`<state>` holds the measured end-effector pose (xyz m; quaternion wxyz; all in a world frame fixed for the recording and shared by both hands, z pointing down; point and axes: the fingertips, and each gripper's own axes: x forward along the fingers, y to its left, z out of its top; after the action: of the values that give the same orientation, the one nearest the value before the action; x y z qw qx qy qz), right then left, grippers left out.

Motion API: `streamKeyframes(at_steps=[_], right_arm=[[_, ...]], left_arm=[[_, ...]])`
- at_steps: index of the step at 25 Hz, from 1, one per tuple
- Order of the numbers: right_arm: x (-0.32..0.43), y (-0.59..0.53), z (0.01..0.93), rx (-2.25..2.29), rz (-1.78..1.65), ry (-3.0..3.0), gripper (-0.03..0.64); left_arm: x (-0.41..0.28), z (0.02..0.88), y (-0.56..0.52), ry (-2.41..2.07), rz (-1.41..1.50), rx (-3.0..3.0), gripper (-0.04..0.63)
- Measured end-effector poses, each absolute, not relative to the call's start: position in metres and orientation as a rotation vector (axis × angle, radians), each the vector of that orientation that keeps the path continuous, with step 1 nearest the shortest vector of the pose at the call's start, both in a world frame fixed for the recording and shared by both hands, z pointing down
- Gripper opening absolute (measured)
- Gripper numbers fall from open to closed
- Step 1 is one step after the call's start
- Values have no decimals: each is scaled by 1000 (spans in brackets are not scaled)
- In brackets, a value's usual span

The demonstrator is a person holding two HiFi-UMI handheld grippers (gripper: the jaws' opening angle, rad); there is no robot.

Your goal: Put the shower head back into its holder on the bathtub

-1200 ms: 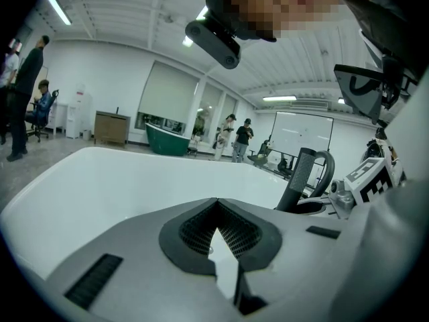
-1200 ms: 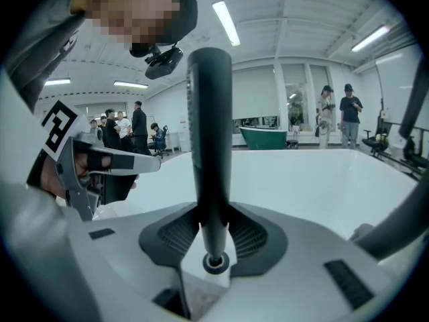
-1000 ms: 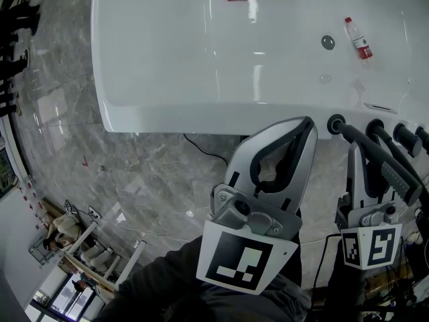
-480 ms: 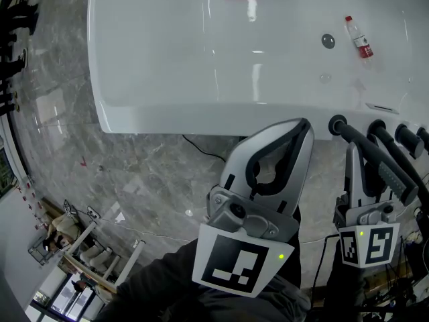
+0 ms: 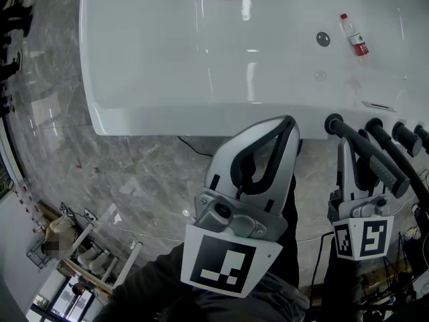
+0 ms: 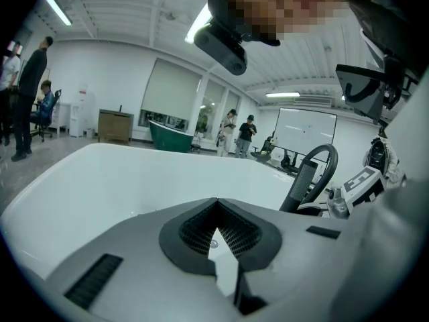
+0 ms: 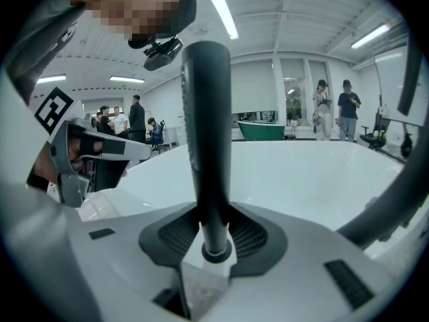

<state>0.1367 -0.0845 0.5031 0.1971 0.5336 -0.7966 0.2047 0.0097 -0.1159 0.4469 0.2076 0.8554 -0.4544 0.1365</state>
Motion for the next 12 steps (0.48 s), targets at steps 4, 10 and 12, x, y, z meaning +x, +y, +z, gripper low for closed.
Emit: streamKeyframes(at_steps=[4,10,12], right_arm=[[132,-85,508,1472,531,-2220,140],[124,-84,513,1448,470,-2192,141],[123,-85,513,1448,459,-2188,140]], left_arm=[[9,446,-114,-1261,378,2385,3],[5,439,-113,-1265,375,2393,3],[3,436,-113,-1269,372,2394,3]])
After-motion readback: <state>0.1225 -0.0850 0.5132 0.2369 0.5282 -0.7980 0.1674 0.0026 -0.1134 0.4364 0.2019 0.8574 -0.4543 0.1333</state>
